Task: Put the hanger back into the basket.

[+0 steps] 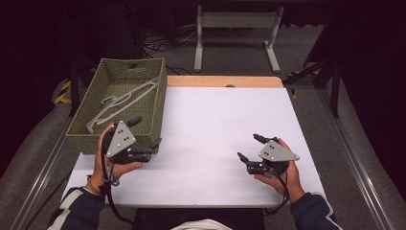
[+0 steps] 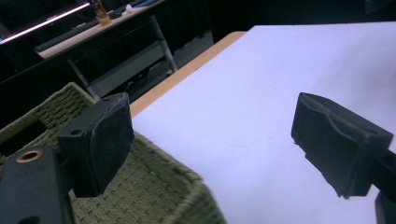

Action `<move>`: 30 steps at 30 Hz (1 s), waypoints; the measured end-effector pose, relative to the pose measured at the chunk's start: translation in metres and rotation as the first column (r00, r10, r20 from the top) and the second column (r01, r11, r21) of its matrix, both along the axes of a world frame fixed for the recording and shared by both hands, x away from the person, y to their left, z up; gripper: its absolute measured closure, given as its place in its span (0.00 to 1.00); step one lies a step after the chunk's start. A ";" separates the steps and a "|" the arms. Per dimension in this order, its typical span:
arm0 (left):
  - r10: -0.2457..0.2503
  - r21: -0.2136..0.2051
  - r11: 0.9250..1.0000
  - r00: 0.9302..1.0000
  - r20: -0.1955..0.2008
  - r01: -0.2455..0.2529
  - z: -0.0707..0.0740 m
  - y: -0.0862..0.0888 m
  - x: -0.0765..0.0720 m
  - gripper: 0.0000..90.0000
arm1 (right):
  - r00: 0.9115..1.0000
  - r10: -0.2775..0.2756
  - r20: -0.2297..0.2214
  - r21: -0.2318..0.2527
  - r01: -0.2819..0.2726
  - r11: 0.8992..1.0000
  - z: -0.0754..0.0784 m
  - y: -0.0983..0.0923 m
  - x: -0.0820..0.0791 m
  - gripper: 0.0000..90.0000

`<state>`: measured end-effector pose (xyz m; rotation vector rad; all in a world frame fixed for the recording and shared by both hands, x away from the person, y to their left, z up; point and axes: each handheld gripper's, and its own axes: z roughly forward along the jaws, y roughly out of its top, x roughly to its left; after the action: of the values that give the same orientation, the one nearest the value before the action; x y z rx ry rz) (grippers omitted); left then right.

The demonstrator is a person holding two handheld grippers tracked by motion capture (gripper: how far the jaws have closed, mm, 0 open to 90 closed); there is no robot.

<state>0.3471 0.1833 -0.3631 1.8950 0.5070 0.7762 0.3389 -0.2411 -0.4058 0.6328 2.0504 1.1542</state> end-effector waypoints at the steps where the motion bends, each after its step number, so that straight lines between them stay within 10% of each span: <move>1: -0.012 0.004 1.000 1.000 -0.004 0.012 -0.003 -0.004 -0.004 0.15 | 1.000 -0.003 0.000 0.002 0.003 1.000 0.000 0.000 0.000 0.23; 10: -0.091 0.018 0.996 0.996 -0.021 0.091 -0.029 -0.017 -0.017 0.16 | 1.000 -0.019 0.014 0.006 0.019 1.000 -0.005 -0.002 -0.010 0.21; 30: 0.004 0.008 1.000 0.994 -0.111 -0.003 -0.076 0.011 -0.014 0.05 | 1.000 -0.009 0.025 0.003 0.009 1.000 -0.013 0.000 -0.018 0.18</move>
<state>0.3334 0.1946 -0.4395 1.9529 0.5769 0.6783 0.3208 -0.2410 -0.4190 0.6254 2.0235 1.1546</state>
